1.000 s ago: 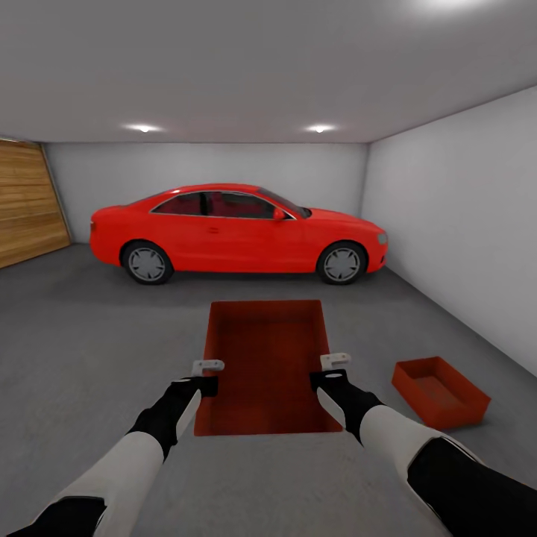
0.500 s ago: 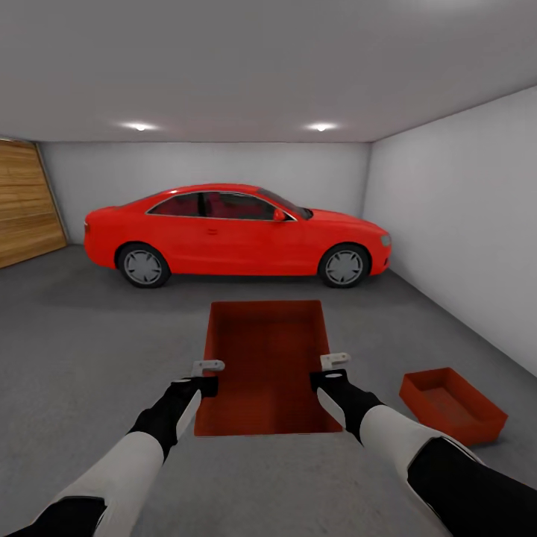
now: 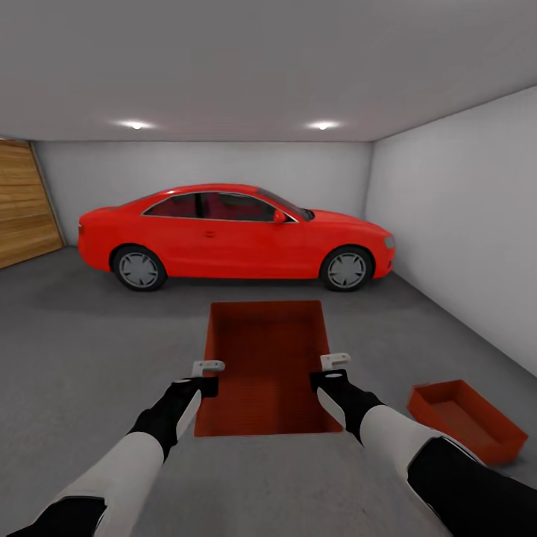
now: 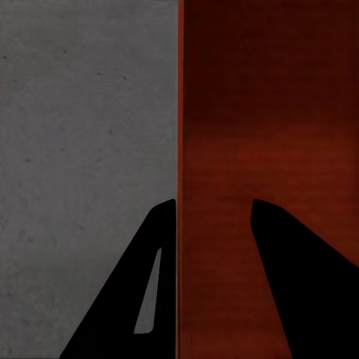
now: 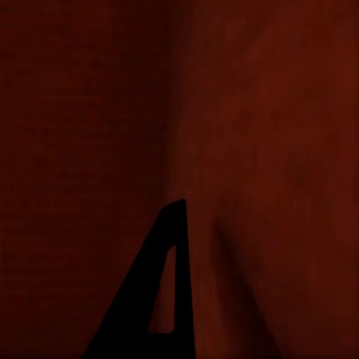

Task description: Move the two storage containers from the living room to the garage. In the garage, place one container on the floor and stack the other container on top of it (either order is fine).

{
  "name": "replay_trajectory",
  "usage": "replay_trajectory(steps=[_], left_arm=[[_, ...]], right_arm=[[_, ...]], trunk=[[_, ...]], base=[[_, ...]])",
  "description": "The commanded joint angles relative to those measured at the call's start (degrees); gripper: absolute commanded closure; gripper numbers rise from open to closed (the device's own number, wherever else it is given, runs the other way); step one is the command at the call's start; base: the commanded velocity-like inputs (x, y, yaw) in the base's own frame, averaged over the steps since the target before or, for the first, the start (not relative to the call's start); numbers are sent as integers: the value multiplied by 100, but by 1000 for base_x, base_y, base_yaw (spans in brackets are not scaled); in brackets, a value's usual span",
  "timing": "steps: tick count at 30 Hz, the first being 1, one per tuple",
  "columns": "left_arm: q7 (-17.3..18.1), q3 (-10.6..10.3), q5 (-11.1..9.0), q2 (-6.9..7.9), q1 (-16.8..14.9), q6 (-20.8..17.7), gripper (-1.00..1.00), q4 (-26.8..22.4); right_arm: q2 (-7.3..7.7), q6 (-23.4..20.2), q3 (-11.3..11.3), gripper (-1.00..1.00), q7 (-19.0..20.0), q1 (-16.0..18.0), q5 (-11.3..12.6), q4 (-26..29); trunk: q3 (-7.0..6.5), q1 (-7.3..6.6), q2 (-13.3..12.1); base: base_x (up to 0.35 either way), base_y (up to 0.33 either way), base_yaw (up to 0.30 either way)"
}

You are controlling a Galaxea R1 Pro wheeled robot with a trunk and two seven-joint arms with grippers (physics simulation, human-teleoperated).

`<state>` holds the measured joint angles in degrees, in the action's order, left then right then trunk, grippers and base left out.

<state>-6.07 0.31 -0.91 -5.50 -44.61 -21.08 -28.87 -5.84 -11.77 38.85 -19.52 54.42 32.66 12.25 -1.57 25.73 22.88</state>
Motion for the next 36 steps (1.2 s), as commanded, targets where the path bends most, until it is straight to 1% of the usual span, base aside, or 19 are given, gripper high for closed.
replay_trajectory(steps=[1, 34, 35, 36], left_arm=[[-53, -6, -6, 5, 5, -32, 100, 8], [-53, -4, -6, 5, 5, -28, 100, 13], [-52, -22, -6, -3, 5, -11, 100, -14], [-53, -22, -6, 0, 5, -10, 100, -14]], right_arm=[[101, 184, -106, 100, -43, 6, -137, 23], [109, 184, -106, 100, -43, 5, -146, 23], [5, -4, 16, 100, -36, 7, 10, -3], [0, 31, 40, 100, -38, 7, 15, -3]], trunk=[[2, 5, 4], [2, 5, 4], [3, 5, 5], [3, 5, 5]], base=[[321, 0, 0], [321, 0, 0], [0, 0, 0], [0, 0, 0]])
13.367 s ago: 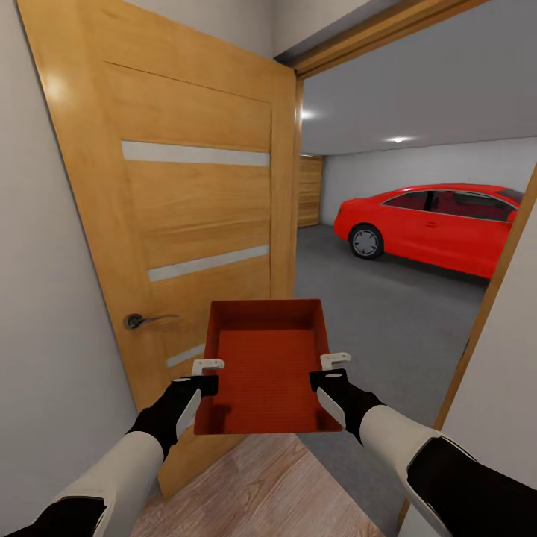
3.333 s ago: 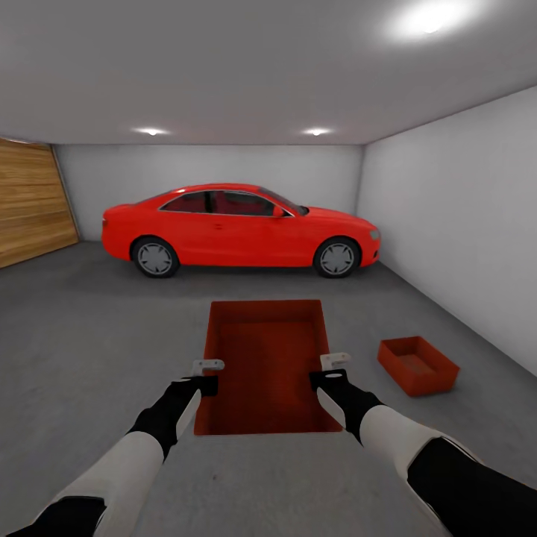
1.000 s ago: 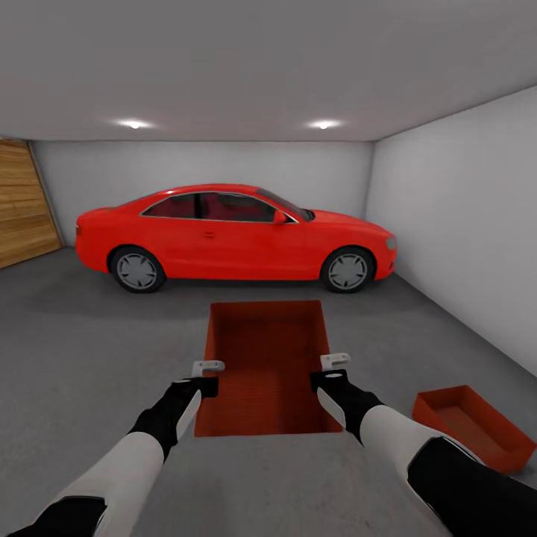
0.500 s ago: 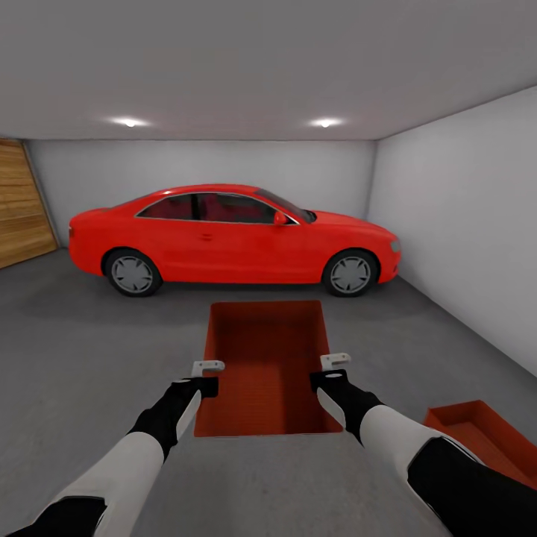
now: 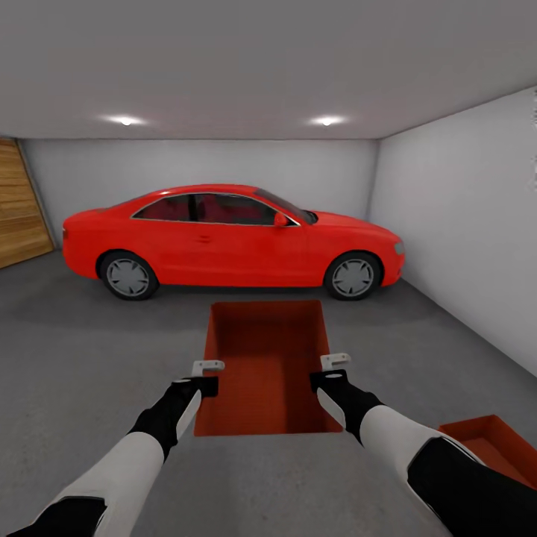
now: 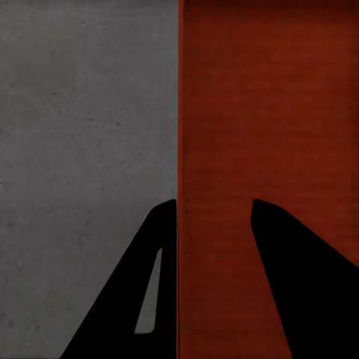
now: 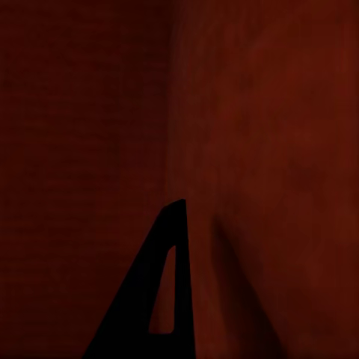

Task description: Move the two storage containers from the living room to the garage. In the garage, place one container on the floor and stack the other container on top of it (either order is fine).

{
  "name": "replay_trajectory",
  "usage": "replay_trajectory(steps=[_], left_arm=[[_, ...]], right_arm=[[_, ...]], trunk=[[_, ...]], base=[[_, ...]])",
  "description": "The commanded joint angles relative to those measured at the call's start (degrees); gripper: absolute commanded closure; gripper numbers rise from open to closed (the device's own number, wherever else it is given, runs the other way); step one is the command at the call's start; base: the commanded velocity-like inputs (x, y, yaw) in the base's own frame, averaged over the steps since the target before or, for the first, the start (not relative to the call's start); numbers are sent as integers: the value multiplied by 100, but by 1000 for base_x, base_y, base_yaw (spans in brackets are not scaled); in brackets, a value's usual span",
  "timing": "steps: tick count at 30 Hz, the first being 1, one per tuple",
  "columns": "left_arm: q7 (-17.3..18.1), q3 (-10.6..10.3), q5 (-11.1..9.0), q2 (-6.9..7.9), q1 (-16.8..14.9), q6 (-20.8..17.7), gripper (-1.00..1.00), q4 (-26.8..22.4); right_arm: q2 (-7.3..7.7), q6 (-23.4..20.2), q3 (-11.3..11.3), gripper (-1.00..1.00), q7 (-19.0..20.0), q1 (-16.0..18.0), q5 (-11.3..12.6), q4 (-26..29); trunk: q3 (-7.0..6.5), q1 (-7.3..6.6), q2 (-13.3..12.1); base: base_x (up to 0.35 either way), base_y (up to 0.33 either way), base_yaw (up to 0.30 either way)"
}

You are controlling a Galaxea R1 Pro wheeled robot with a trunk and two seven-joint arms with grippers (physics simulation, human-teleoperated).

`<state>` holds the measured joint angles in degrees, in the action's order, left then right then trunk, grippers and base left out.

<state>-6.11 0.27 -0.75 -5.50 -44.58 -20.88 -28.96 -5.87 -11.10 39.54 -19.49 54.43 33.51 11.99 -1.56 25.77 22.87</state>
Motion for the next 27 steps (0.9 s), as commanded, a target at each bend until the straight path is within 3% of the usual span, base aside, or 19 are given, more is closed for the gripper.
replay_trajectory(steps=[1, 5, 9, 19, 25, 26, 27], left_arm=[[-48, -16, -21, 1, 2, -30, 100, -4], [-48, -17, -21, -1, 2, -30, 100, -4], [-45, -18, 25, -3, 2, -30, 100, -4], [23, 317, 600, -134, 2, -30, 100, -74], [52, 412, 645, -137, 2, -30, 100, -4], [-48, -18, -21, -4, 2, -30, 100, -4], [-48, -18, -21, -4, 2, -30, 100, -4]], right_arm=[[2, -9, 15, 100, -43, 6, -6, 23], [12, 21, 124, 100, -39, 6, 106, 25], [91, 103, 442, 100, -19, 6, 482, 31], [173, 293, 1092, 100, -3, 6, 1251, 32], [168, 277, 1472, 100, -47, 6, 1627, 32], [168, 276, -17, 100, -59, 6, -73, 32], [168, 276, -17, 100, -61, 6, -73, 32]], trunk=[[1, 2, 6], [1, 2, 6], [1, 2, 6], [1, 2, 6], [1, 2, 6], [1, 2, 6], [1, 2, 6]], base=[[0, 0, 0], [0, 0, 0], [0, 0, 0], [0, 0, 0], [0, 0, -119], [0, 0, -239], [0, 0, -242]])
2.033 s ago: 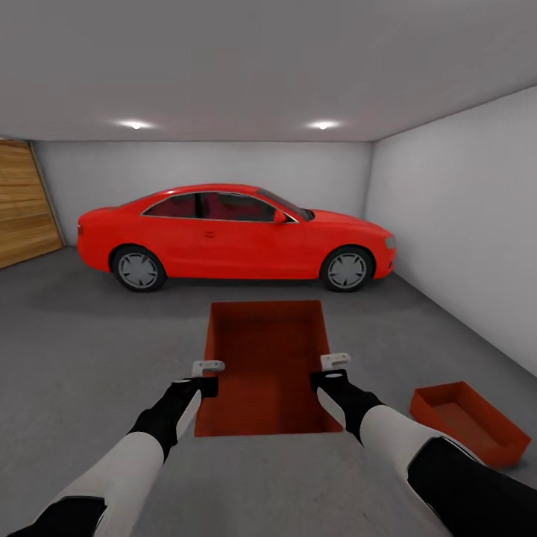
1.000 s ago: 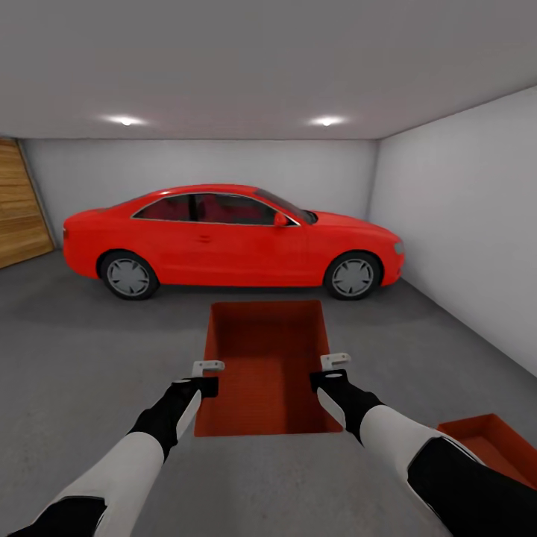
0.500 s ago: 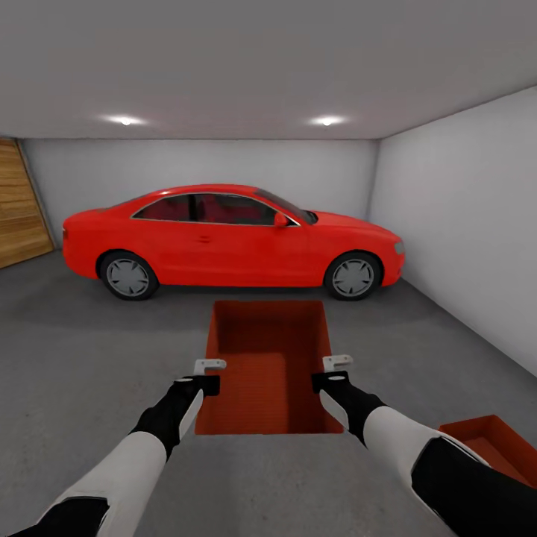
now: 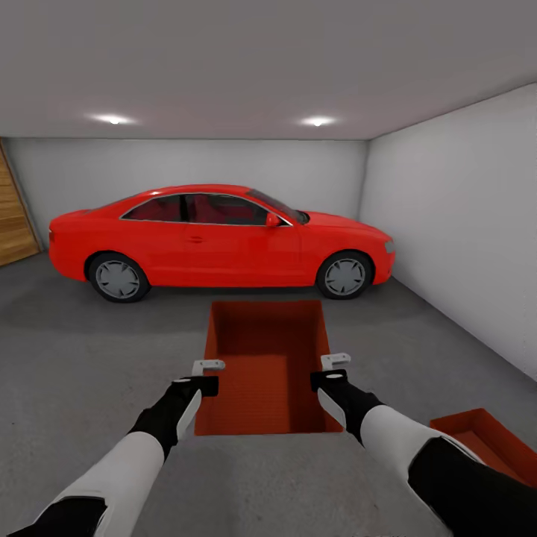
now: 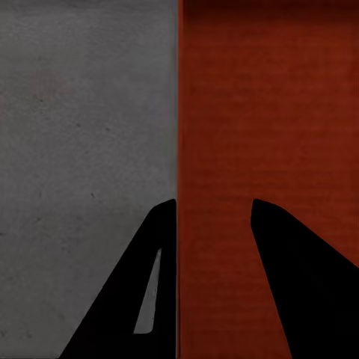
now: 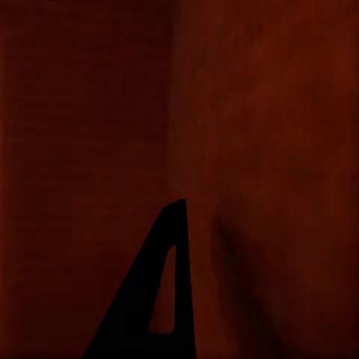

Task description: Move the two storage containers from the living room to the garage. In the garage, place one container on the floor and stack the other container on top of it (either order is fine).

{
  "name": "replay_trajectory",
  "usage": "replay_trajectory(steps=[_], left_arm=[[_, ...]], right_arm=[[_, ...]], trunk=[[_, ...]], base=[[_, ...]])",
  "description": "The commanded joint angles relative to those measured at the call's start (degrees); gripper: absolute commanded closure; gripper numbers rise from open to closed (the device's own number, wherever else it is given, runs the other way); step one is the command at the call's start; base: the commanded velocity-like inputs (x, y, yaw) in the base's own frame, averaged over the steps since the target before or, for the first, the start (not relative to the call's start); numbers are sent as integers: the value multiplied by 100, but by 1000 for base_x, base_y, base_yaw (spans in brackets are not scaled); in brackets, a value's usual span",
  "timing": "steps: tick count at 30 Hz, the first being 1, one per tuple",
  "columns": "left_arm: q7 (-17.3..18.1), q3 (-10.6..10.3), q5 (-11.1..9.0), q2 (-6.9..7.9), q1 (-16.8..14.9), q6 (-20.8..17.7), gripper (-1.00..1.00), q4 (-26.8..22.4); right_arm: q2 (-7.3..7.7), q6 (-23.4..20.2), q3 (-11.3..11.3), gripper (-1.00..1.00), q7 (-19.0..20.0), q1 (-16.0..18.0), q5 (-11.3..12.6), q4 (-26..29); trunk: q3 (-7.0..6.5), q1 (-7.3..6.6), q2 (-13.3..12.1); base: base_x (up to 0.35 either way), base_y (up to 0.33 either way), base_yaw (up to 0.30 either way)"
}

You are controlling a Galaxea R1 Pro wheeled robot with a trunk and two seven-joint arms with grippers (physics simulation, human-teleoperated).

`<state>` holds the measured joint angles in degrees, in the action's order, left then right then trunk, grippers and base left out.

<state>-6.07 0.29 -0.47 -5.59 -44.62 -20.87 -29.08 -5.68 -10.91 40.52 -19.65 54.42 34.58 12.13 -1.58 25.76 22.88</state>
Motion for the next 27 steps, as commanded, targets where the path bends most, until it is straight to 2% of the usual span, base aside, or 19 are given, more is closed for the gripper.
replay_trajectory(steps=[1, 18, 27], left_arm=[[-52, -20, -50, 5, 6, -32, 100, 8], [-52, -20, -50, -4, 6, -40, 100, 15], [-50, -20, -50, 0, 6, -29, 100, 16]], right_arm=[[149, 257, -115, 100, -46, 7, -180, 18], [146, 278, -115, 100, -51, 7, -184, 18], [146, 284, -112, 100, -72, 7, -184, 18]], trunk=[[3, 2, 4], [3, 2, 4], [3, 2, 4]], base=[[0, 0, -244], [7, 1, -246], [267, 118, -237]])
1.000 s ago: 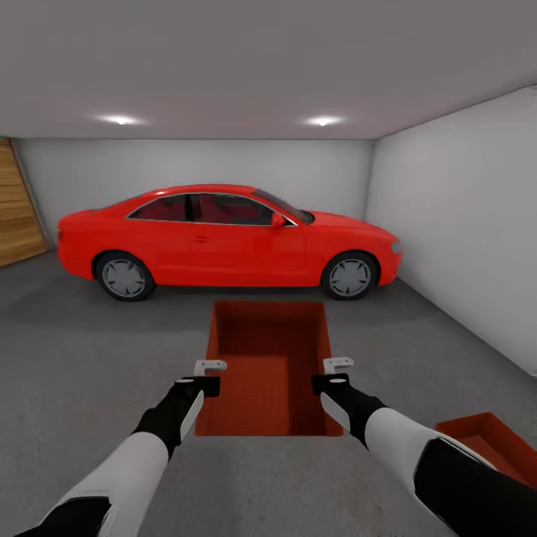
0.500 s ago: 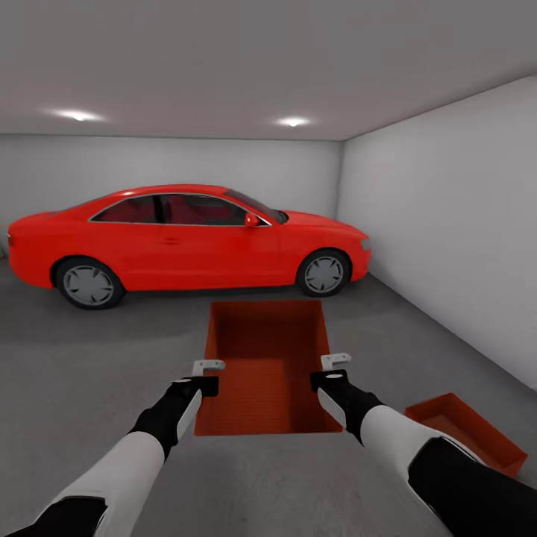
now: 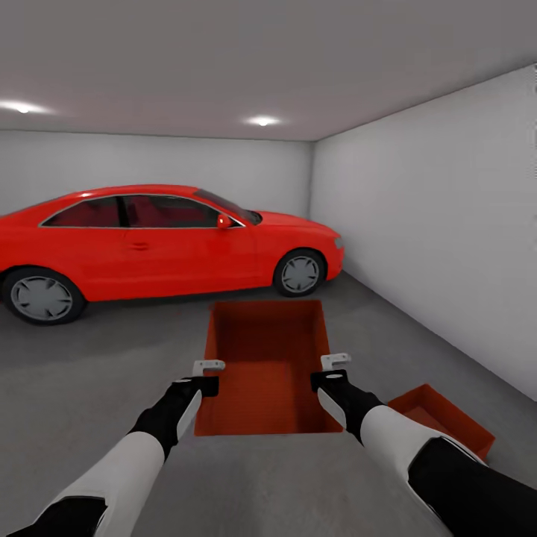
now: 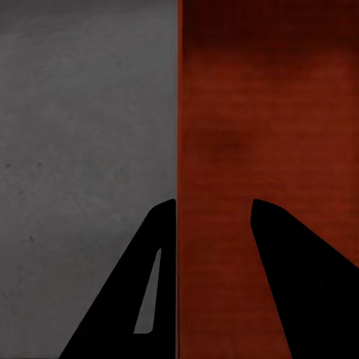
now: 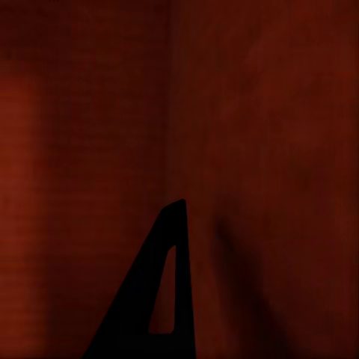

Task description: Move the two storage containers from the living room to the garage. In the garage, place one container on the floor and stack the other container on top of it (either order is fine).

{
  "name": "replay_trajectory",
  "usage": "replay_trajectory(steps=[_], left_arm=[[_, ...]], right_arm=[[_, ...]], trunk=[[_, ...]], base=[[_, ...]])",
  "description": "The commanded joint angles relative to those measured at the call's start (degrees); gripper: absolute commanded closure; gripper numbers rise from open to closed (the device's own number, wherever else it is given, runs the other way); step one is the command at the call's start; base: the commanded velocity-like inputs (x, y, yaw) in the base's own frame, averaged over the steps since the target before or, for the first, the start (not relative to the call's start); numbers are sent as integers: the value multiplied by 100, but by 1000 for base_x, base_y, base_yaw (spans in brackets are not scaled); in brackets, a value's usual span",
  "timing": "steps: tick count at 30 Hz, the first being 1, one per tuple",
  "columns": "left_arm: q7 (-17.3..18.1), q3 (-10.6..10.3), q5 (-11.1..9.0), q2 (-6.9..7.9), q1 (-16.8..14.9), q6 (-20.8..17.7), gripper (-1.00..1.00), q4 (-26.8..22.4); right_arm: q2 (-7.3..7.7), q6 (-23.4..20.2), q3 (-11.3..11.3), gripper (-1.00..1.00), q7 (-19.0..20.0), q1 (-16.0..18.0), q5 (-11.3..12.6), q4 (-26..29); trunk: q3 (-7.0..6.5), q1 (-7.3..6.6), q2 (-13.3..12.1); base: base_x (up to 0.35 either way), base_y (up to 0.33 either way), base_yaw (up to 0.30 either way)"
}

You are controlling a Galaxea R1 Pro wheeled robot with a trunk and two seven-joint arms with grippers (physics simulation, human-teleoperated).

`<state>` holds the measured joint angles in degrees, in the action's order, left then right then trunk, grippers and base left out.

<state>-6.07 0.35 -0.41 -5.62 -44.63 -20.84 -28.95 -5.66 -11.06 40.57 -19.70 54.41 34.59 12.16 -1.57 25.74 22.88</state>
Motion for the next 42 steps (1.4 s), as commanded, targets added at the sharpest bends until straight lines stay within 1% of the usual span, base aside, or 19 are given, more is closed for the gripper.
replay_trajectory(steps=[1, 7, 33, 42], left_arm=[[-48, -26, -56, 6, 7, -28, 100, 4], [-48, -26, -56, 9, 7, -26, 100, -5], [-52, -26, -56, 6, 7, -25, 100, -5], [-52, -26, -56, 1, 7, -25, 100, -5]], right_arm=[[143, 303, -115, 100, -68, 9, -187, 14], [152, 284, -119, 100, -78, 9, -181, 14], [144, 304, -112, 100, -78, 9, -185, 14], [137, 306, -111, 100, -78, 9, -189, 14]], trunk=[[2, 5, 4], [33, 5, 4], [258, 5, 4], [307, 5, 4]], base=[[305, 140, -91], [142, 40, -60], [2, 0, -114], [0, 0, -120]])
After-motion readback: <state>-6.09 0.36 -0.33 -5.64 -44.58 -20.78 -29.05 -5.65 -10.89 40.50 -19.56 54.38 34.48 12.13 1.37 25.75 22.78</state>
